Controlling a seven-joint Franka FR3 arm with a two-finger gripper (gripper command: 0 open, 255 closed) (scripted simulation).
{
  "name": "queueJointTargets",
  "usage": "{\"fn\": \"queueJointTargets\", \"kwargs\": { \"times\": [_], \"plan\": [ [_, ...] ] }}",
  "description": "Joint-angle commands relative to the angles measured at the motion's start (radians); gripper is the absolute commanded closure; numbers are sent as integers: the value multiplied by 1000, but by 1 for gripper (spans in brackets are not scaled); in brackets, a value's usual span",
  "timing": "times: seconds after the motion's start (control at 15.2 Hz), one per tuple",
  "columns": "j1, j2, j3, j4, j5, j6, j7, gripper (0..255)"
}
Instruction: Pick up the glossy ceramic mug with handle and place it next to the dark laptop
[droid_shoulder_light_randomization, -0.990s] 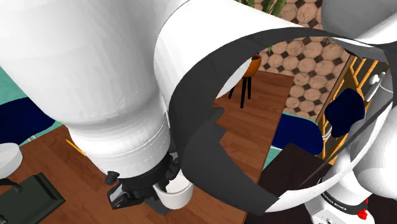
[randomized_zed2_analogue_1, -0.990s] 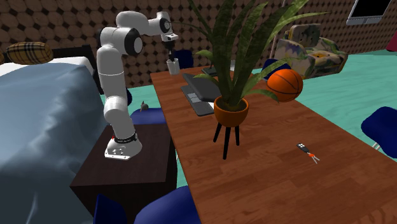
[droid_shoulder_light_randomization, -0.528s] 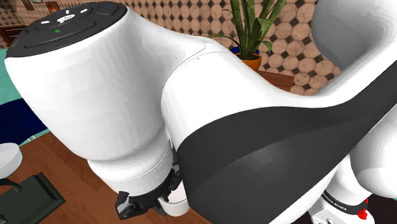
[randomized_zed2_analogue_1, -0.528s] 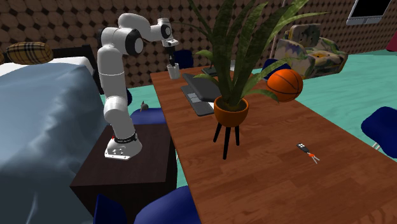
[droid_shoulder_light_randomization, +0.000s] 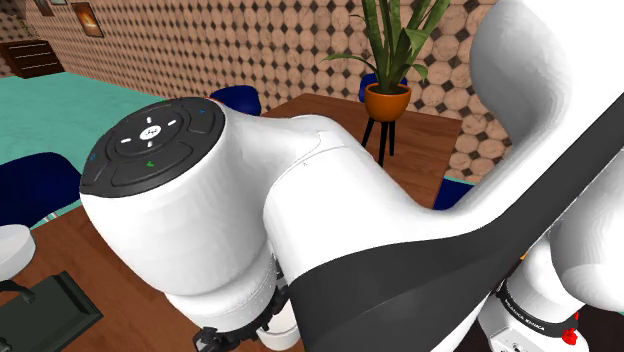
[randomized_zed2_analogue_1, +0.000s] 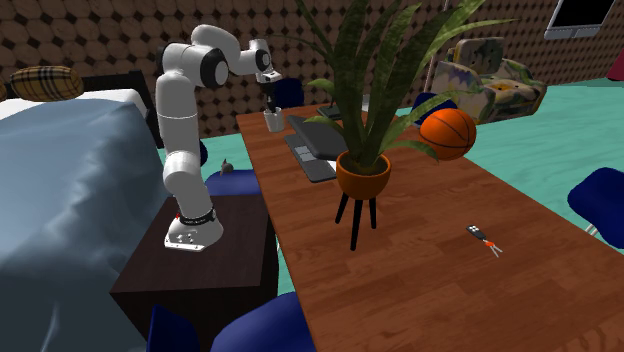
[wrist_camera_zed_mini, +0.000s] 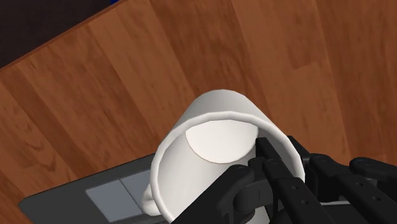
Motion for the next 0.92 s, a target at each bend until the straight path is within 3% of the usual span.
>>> {"fn": "queueJointTargets", "kwargs": {
  "times": [0.0,0.86],
  "plan": [
    [2,8,-2,-19,-10,23,10,255],
    [23,73,-26,-99,-82,132,73,255]
  ]
}}
